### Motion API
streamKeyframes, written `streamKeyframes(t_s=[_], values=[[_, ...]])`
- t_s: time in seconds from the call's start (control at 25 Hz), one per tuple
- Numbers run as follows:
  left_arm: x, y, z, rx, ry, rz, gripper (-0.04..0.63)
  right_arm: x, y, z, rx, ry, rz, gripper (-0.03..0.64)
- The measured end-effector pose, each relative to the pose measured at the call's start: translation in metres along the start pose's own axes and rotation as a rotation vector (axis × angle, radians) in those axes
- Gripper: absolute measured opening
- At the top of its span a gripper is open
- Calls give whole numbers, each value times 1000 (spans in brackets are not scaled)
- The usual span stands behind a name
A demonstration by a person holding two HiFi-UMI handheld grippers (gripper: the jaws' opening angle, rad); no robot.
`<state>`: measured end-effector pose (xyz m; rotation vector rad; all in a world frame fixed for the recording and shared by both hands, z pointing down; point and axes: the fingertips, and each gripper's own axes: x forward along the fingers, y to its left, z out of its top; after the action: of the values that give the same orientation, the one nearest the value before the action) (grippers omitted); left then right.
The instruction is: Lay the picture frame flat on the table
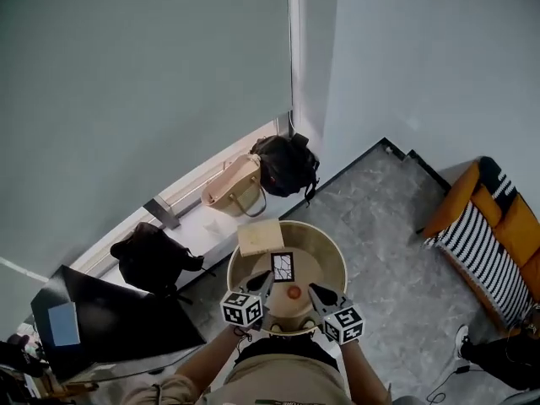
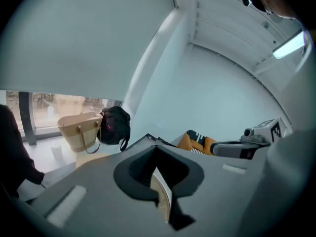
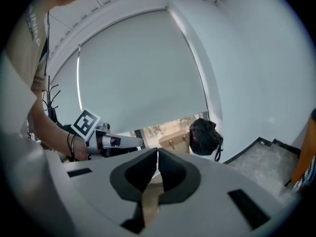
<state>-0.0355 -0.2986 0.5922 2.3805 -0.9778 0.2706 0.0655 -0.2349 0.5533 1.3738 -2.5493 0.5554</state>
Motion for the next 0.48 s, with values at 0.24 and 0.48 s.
streamKeyframes(t_s=[0.24, 0.48], values=[[-15, -28, 82, 127, -123, -21, 6, -10, 8, 83, -95, -132, -14, 8], [-26, -51, 148, 242, -233, -21, 6, -10, 10, 142, -189, -195, -39, 7]])
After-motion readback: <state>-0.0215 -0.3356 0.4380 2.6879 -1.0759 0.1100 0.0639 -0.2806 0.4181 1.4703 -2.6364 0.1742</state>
